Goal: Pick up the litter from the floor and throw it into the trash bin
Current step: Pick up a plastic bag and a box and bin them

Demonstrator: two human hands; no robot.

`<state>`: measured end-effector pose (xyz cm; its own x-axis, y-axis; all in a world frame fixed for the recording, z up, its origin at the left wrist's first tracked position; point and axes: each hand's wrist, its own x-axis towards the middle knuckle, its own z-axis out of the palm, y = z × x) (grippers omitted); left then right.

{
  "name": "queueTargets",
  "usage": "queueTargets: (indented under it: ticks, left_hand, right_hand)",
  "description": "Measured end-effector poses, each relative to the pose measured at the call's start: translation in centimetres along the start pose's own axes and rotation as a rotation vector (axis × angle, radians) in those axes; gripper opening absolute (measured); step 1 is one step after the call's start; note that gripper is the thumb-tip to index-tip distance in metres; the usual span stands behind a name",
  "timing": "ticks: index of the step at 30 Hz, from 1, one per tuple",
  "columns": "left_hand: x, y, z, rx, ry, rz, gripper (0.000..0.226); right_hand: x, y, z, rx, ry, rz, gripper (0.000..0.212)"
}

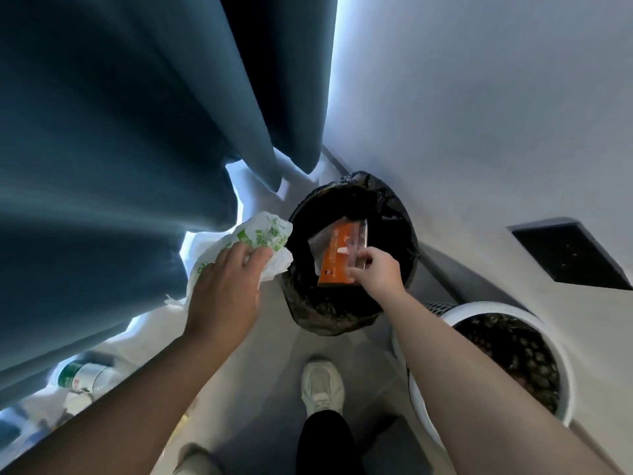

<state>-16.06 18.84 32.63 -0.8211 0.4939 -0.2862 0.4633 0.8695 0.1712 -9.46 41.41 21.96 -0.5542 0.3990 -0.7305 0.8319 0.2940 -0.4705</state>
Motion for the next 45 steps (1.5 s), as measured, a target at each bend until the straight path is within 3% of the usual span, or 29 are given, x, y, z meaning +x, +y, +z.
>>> queueTargets:
  ticks: [2, 4, 10, 16, 19, 22, 27, 31, 33, 37, 41, 45]
  left_hand:
    - [0.0, 0.0, -0.2, -0.001, -0.025, -0.005, 0.056]
    - [-0.1, 0.3, -1.1, -0.033, -0.021, 0.0, 0.056]
    - [0.8, 3.6, -6.6, -0.469, -0.013, -0.052, 0.049]
    - [4.1, 6.8, -9.2, -1.017, -0.277, -0.242, 0.04]
    - [6.3, 7.2, -7.5, -1.148, -0.291, -0.299, 0.036]
    - [8.5, 6.8, -3.3, -0.997, -0.299, -0.316, 0.037]
    - [10.6, 5.6, 4.1, -0.646, -0.335, -0.165, 0.075]
    - [9.9, 4.2, 6.5, -0.175, -0.189, 0.049, 0.07]
    - [9.1, 2.4, 7.8, -0.044, -0.214, 0.058, 0.068]
    - [8.0, -0.9, 10.2, -0.071, -0.313, 0.06, 0.065]
    - [7.8, -2.7, 11.8, -0.122, -0.258, 0.159, 0.067]
    - [7.9, -3.2, 12.8, -0.174, -0.205, 0.218, 0.068]
  right_hand:
    - [0.0, 0.0, -0.5, -0.053, -0.073, 0.028, 0.065]
    - [-0.7, -0.5, -1.6, -0.088, -0.098, 0.008, 0.081]
    - [-3.5, -1.6, -6.3, -0.212, -0.125, -0.272, 0.101]
    - [-5.2, -2.9, -10.8, -0.165, 0.01, -0.464, 0.105]
    - [-5.4, -2.4, -11.7, -0.197, 0.055, -0.472, 0.103]
    - [-4.7, -0.9, -11.0, -0.331, 0.057, -0.496, 0.098]
    - [-1.6, 0.6, -5.8, -0.588, -0.136, -0.549, 0.097]
    - [1.8, 0.8, -1.0, -0.88, -0.252, -0.567, 0.089]
    - [3.8, 0.8, 1.4, -0.958, -0.28, -0.51, 0.085]
    - [7.9, 1.6, 5.4, -1.006, -0.338, -0.316, 0.079]
    - [11.1, 2.9, 7.4, -1.012, -0.411, -0.163, 0.082]
    - [12.5, 4.2, 8.2, -1.019, -0.432, -0.136, 0.079]
